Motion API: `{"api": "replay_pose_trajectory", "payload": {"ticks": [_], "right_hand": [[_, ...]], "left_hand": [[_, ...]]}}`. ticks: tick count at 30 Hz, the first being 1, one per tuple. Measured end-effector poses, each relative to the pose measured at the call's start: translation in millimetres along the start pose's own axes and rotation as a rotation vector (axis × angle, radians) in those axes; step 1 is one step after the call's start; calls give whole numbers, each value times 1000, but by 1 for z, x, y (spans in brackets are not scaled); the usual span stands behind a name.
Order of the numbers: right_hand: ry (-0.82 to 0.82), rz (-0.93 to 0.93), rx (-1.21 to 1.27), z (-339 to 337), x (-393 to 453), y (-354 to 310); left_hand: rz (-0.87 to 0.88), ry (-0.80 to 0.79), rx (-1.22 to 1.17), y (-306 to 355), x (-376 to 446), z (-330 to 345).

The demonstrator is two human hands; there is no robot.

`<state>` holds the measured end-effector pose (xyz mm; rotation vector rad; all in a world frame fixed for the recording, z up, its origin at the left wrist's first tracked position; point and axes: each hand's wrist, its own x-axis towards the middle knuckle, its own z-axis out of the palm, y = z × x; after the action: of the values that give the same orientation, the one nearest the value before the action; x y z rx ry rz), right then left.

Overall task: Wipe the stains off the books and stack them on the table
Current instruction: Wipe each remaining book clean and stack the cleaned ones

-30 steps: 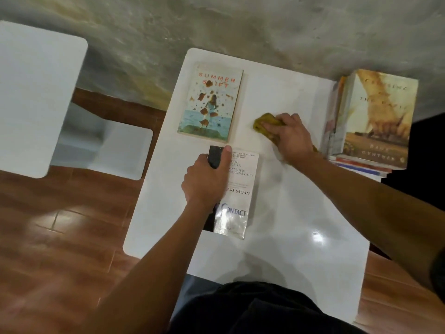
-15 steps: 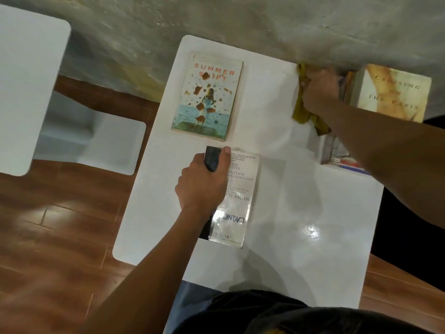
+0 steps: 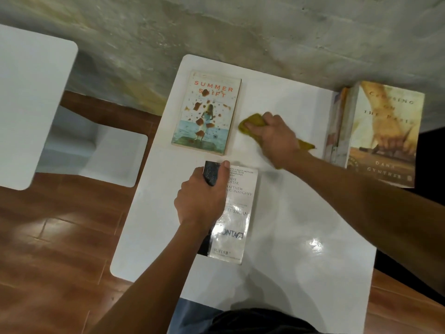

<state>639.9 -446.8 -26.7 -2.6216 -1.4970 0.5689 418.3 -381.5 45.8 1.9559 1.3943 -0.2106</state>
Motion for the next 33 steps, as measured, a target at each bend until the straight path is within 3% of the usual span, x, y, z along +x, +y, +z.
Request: {"api": "replay_pose_trajectory", "payload": {"ticks": [3, 8, 18, 25, 33], "right_hand": [[9, -113, 50, 8, -41, 0], [124, -58, 114, 9, -68, 24], [184, 436, 41, -39, 42, 81], [58, 199, 39, -32, 78, 44], [24, -56, 114, 15, -10, 12]], "left_hand": [[5, 2, -9, 2, 0, 1], [11, 1, -19, 0, 0, 2], [40, 3, -50, 1, 1, 4], [38, 19, -59, -1, 5, 5], [47, 12, -52, 0, 6, 3]]}}
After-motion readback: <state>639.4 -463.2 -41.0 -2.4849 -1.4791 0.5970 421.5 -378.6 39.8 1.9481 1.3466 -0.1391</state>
